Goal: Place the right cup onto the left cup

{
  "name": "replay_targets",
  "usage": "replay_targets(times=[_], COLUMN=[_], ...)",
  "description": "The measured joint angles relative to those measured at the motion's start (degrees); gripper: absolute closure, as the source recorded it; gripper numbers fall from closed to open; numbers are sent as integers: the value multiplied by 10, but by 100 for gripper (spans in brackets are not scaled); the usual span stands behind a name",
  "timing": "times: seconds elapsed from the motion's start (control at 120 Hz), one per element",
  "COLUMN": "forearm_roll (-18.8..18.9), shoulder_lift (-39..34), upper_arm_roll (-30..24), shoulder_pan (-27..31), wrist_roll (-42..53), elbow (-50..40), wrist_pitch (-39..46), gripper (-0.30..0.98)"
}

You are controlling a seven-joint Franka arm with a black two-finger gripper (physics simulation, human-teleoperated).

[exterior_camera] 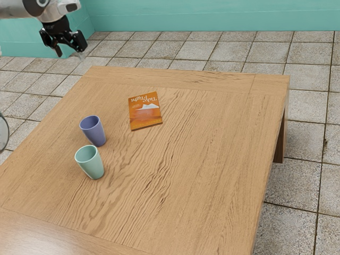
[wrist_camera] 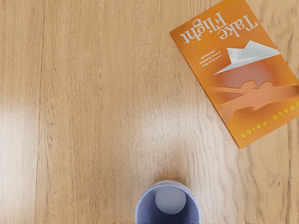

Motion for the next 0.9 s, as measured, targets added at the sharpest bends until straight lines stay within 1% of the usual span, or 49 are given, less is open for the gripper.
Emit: replay_targets(times=[0.108, 0.175, 0.233, 0.275, 0.358, 0.433, 0.483, 0.608, 0.725, 0.817, 0.9], forearm_roll=[0, 1, 1, 1, 1, 1, -2, -15, -25, -28, -29], shoulder_lift=[-6, -41, -81, -116, -183, -219, -231, -246, -273, -294, -300], upper_arm_roll=[2, 5, 6, 6, 5, 5, 5, 1, -9, -10, -10], shoulder_pan=[-25, -49, -63, -71, -83, -88, -89, -91, -97, -96, -91], wrist_roll=[6, 5, 0, -3, -12, -19, -27, -52, -97, -136, -167], elbow=[-15, -62, -124, -184, -303, -391, -431, -499, -565, -615, -640], wrist_pitch=[-7, -6, 0, 13, 50, 91, 116, 173, 220, 248, 264], gripper=[2, 2, 2, 2, 2, 2, 2, 2, 2, 2, 2])
